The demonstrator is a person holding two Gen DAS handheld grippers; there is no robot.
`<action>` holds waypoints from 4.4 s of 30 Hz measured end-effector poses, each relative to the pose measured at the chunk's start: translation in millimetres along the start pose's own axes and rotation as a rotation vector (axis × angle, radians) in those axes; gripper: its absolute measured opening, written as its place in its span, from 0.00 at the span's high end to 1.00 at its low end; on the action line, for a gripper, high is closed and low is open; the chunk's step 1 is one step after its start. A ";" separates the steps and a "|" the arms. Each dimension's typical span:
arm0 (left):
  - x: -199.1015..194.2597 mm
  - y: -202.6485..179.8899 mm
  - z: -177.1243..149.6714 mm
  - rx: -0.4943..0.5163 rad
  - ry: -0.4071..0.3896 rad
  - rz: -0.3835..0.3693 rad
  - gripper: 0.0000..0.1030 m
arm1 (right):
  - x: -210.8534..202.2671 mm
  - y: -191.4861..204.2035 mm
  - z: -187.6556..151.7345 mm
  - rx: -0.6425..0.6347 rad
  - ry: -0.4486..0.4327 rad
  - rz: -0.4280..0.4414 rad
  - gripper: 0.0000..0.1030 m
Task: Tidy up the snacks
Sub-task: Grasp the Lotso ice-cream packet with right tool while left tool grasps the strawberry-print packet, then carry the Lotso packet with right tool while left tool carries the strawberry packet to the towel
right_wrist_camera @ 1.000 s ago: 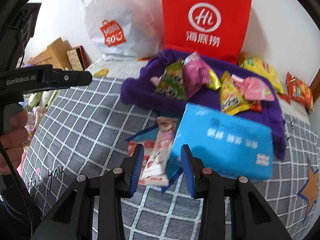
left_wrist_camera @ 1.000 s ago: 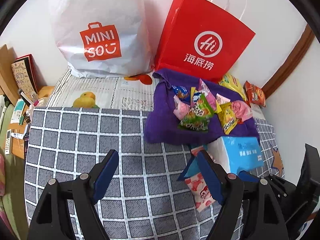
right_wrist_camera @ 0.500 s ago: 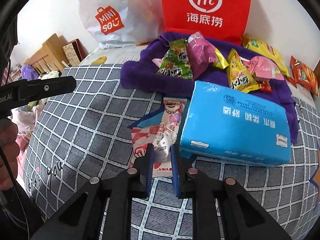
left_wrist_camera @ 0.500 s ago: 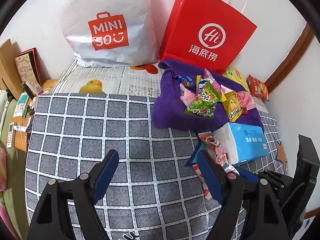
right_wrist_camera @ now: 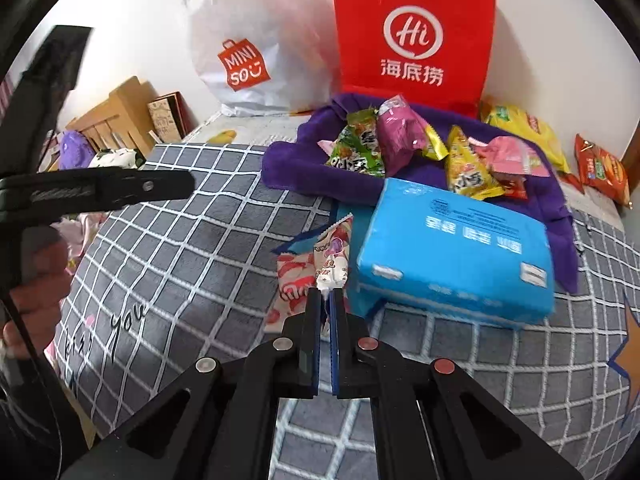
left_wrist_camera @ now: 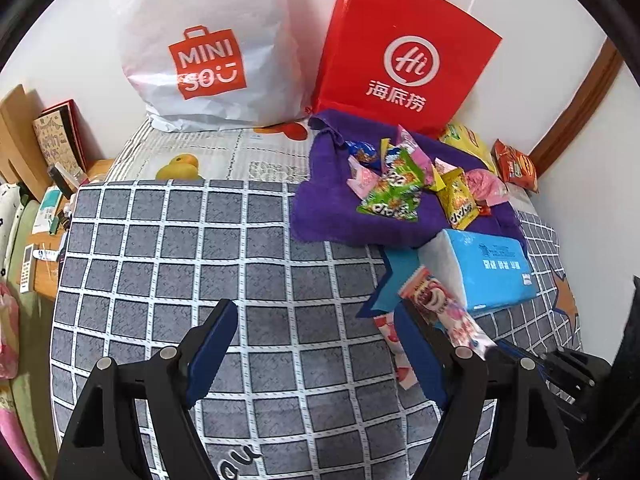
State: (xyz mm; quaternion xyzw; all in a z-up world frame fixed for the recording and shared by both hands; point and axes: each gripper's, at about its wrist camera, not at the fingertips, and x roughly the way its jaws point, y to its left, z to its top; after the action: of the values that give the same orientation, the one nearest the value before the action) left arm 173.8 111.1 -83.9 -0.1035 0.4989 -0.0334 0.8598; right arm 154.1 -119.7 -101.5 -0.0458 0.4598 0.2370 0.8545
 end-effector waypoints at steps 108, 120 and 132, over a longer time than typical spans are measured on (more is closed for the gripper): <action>18.0 -115.8 -57.8 0.157 -0.035 -0.051 0.52 | -62.2 -120.6 -73.0 0.173 -0.174 -0.082 0.79; -14.2 -125.4 -35.7 0.159 -0.080 -0.102 0.52 | -102.1 -103.5 -42.5 0.143 -0.243 -0.136 0.79; -33.7 -126.0 12.6 0.158 -0.125 -0.088 0.52 | -99.9 -107.5 18.7 0.148 -0.256 -0.176 0.79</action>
State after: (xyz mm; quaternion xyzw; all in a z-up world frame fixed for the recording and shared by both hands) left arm 173.6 -4.7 -22.5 -0.0591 0.4349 -0.1040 0.8925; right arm 170.0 -245.4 -25.1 0.0079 0.3577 0.1308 0.9246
